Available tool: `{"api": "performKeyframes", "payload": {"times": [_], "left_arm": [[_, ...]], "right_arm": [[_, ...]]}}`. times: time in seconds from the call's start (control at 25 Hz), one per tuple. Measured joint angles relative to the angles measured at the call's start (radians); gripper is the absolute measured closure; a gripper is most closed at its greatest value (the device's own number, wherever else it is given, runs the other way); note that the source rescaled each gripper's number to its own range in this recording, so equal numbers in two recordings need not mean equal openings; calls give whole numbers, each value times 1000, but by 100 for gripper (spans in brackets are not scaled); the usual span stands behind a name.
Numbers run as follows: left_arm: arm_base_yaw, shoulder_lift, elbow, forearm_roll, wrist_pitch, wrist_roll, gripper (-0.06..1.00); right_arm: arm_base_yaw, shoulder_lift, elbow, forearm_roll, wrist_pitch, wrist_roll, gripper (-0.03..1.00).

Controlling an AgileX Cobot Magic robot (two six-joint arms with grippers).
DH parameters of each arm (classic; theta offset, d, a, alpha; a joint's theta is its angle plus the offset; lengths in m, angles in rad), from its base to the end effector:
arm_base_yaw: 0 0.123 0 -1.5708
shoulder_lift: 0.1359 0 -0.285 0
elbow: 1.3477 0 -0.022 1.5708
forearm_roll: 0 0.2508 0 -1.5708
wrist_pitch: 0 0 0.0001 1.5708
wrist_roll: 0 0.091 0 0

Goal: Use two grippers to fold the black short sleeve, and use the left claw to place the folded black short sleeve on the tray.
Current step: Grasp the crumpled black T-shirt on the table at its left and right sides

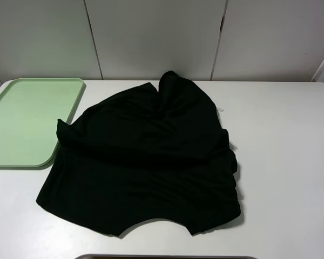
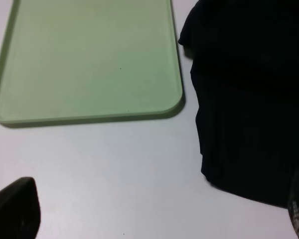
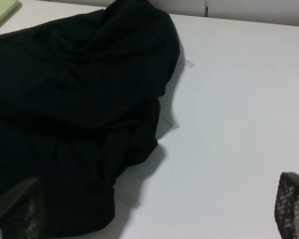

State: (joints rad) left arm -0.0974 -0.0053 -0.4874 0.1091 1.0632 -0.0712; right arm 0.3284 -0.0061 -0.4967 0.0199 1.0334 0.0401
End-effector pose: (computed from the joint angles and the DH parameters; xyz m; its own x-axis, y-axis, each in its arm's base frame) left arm -0.0037 0.0091 0.2740 -0.4604 0.0270 -0.8873 0.0045 0.9996 0.0280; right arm -0.0046 0.0001 0.2786 -0.4224 -0.0908 -0.9018 -0.3163 0.9472 0.0527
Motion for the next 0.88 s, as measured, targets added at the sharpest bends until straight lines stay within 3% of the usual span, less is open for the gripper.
{"api": "performKeyframes", "payload": {"times": [0.4, 0.88], "left_arm": [[0, 0, 0, 58, -2, 20, -6], [0, 0, 1, 54, -2, 21, -6]], "right_arm": [[0, 0, 0, 0, 0, 0, -3], [0, 0, 0, 1, 0, 0, -3]]}}
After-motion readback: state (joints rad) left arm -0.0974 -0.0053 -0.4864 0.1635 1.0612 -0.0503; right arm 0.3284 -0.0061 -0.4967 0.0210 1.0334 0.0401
